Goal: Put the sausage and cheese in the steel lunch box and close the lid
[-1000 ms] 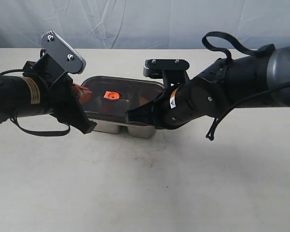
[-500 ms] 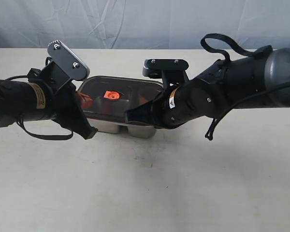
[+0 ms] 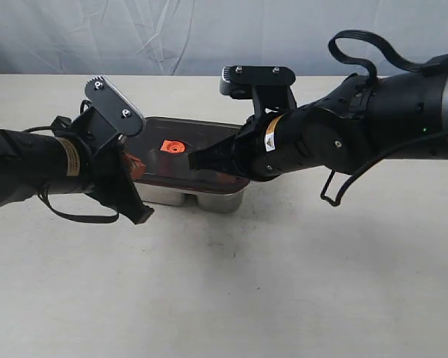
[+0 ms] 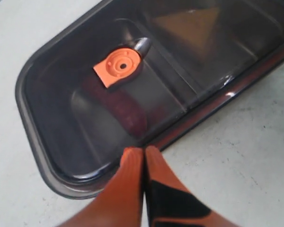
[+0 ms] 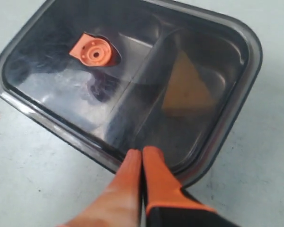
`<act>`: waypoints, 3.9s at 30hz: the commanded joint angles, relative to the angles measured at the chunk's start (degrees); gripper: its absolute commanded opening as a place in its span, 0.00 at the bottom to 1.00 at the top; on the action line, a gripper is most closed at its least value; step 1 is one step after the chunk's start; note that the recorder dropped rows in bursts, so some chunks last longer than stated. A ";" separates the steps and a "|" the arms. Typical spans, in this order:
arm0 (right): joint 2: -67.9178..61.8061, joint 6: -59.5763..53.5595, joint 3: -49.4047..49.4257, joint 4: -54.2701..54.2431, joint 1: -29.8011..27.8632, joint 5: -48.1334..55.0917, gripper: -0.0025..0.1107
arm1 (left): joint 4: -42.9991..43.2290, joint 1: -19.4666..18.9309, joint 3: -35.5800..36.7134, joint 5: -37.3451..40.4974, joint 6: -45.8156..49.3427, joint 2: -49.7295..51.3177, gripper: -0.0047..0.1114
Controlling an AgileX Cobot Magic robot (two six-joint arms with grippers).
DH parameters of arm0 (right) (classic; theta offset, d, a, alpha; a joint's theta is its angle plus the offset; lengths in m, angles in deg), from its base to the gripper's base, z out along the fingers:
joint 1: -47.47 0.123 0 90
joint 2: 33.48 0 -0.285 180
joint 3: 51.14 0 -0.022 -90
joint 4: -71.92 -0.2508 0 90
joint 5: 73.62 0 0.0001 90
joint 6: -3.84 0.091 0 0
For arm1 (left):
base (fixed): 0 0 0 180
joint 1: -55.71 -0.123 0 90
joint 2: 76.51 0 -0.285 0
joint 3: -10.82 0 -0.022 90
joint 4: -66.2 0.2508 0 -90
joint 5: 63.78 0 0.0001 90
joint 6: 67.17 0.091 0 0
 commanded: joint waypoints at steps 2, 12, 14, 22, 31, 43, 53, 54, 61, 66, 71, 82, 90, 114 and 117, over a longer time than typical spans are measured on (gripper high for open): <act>-3.65 -0.24 -0.01 0.72 -0.36 -1.44 0.02 | 0.38 0.57 -0.13 -1.04 -0.41 4.80 0.04; -7.94 -0.13 -0.01 0.72 -0.36 -1.06 0.02 | 0.17 0.57 -0.13 -0.66 -0.41 8.08 0.04; -7.84 -0.14 -0.01 0.72 -0.36 -1.06 0.02 | 0.17 0.57 -0.13 -0.66 -0.41 8.08 0.04; -3.93 -0.14 -0.01 1.16 -0.36 -1.06 0.02 | 0.17 0.57 -0.13 -0.56 -0.41 6.61 0.04; 0.81 -0.14 -0.01 1.29 -0.36 -3.21 0.02 | 1.18 0.57 -0.26 -4.77 -0.41 -2.22 0.04; -7.00 -0.37 -13.62 4.56 -3.65 4.36 0.02 | 3.09 -9.11 -10.94 -5.92 -0.48 9.92 0.04; -19.42 -8.56 -22.41 -2.80 -7.81 8.54 0.02 | 5.72 -8.49 -16.72 -5.91 -0.48 23.46 0.04; -20.25 -11.28 -23.10 -4.83 -7.81 9.41 0.02 | 5.59 -8.49 -16.81 -4.85 -0.48 24.75 0.04; -20.90 -13.10 -23.43 -6.70 -7.81 10.18 0.02 | 4.01 -8.49 -16.81 -1.44 -0.68 26.97 0.04; -20.37 -13.10 -23.43 -6.82 -7.81 10.55 0.02 | 3.76 -8.49 -16.81 -0.12 -0.68 24.93 0.04; -17.82 -13.10 -23.43 -6.82 -7.81 10.78 0.02 | 2.27 -8.41 -16.81 -1.04 -0.68 17.68 0.04; -14.20 -13.38 -23.43 -6.82 -5.23 17.23 0.02 | -0.05 -4.82 -16.81 7.54 -0.37 11.62 0.04; -11.18 -13.48 -20.41 -6.68 -2.27 17.59 0.02 | 0.57 -1.59 -11.84 9.33 -0.44 6.29 0.04; 9.32 -7.39 0.02 -7.84 15.65 11.07 0.02 | -17.40 7.92 12.04 19.25 -0.61 -39.73 0.04; 11.60 -5.82 2.17 -7.71 18.50 9.83 0.02 | -17.95 7.92 14.16 23.57 -0.71 -48.39 0.04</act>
